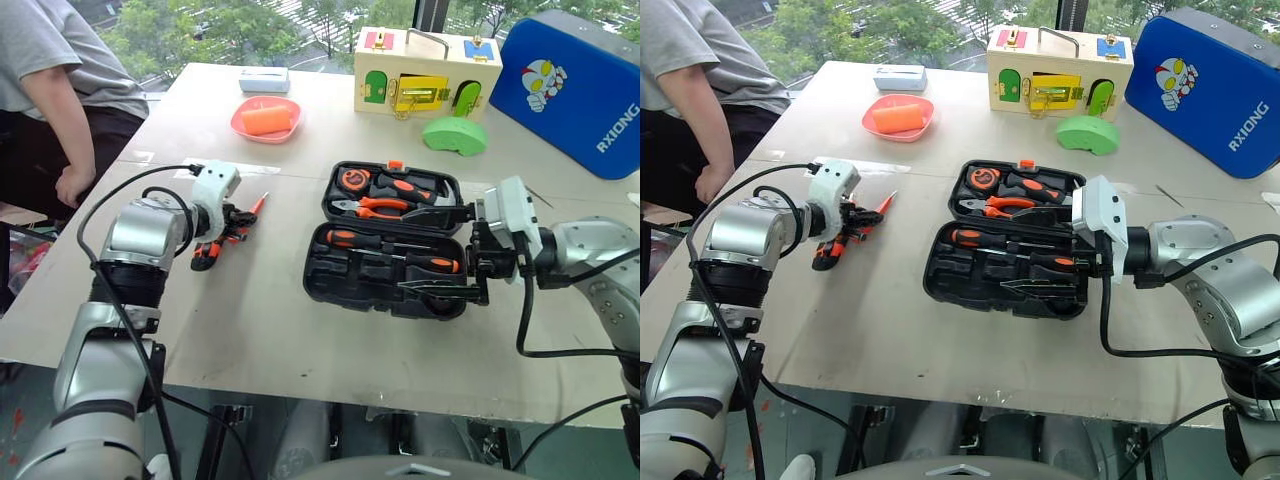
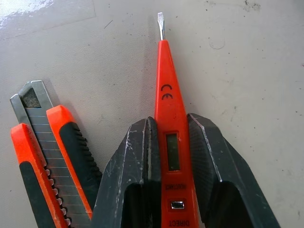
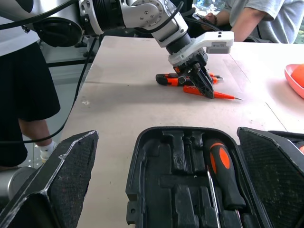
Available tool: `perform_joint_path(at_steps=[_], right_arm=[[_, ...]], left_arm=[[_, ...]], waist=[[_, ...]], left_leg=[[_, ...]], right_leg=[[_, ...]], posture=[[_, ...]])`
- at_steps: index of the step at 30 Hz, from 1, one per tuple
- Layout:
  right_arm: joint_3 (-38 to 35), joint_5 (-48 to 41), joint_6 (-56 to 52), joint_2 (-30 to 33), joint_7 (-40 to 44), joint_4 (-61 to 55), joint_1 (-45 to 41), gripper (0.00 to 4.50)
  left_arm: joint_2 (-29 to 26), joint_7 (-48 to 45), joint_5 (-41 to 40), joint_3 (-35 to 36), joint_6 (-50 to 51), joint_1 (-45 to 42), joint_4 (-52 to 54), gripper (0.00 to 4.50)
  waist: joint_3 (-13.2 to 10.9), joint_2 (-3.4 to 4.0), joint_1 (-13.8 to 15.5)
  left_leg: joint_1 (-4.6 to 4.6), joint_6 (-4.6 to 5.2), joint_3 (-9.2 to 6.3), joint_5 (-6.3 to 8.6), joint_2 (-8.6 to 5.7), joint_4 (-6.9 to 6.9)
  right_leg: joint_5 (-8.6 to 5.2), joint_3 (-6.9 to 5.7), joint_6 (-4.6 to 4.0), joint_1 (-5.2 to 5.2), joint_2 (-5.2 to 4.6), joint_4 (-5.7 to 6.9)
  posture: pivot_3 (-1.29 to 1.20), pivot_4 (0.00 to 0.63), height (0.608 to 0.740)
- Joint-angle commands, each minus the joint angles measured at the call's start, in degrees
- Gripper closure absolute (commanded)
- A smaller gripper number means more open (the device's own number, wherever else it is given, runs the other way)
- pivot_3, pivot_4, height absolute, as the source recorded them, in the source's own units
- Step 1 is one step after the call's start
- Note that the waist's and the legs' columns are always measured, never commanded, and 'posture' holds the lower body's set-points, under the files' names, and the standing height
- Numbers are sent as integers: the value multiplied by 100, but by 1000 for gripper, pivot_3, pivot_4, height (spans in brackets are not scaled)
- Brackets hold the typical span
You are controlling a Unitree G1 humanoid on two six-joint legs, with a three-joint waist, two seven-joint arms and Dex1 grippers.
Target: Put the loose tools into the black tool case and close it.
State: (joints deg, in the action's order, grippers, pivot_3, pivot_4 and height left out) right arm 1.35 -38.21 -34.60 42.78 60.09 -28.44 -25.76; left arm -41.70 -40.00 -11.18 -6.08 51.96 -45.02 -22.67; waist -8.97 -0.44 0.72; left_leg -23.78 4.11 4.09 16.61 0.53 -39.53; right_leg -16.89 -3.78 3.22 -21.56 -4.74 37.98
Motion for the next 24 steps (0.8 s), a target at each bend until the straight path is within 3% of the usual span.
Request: perform_joint_path(at_steps=[1, 6, 11, 15, 19, 24], right_arm=[[-201, -63, 84, 103, -22, -232, 26, 0], [-213, 51, 131, 366, 90, -267, 340, 0], [-350, -170, 12, 838, 437, -413, 925, 0], [-425, -82, 103, 839, 275, -539, 1205, 0], [-499, -19, 119, 762, -42, -746, 1416, 0], [-670, -114, 37, 747, -349, -961, 1600, 0]], left_arm=[[116, -243, 30, -82, 0, 23, -244, 3934], [-25, -845, -158, 25, -264, -219, 364, 3934], [-540, -2619, -531, -294, -1186, -175, 1854, 3934], [-828, -3657, -681, -760, -1355, -221, 2440, 3934], [-583, -4114, -384, -1390, -1708, -418, 2366, 3934], [12, -4198, 102, -1887, -2221, -827, 1532, 3934]], waist=[[1, 0, 13], [0, -4, 21], [-13, -27, 2], [-12, -20, -47], [-12, -19, -18], [-13, -22, 27]], left_leg=[[0, 0, 0, 0, 0, -1], [-3, 0, -1, 0, 0, -3], [-11, 0, -6, 0, 2, -2], [-3, -1, -2, 0, 5, 1], [-1, 0, -1, 0, 5, -5], [-8, 1, -3, 0, 4, -21]], right_leg=[[0, -1, 0, 0, 0, 1], [0, -4, 0, 0, -1, 0], [0, -8, 0, -1, 0, -6], [0, -1, -1, 0, -4, -5], [0, 3, -1, 0, 7, 5], [1, 3, 1, 3, 9, 5]], posture=[[0, 150, 735], [0, 150, 735], [0, 150, 735], [0, 150, 735], [0, 150, 735], [0, 150, 735]])
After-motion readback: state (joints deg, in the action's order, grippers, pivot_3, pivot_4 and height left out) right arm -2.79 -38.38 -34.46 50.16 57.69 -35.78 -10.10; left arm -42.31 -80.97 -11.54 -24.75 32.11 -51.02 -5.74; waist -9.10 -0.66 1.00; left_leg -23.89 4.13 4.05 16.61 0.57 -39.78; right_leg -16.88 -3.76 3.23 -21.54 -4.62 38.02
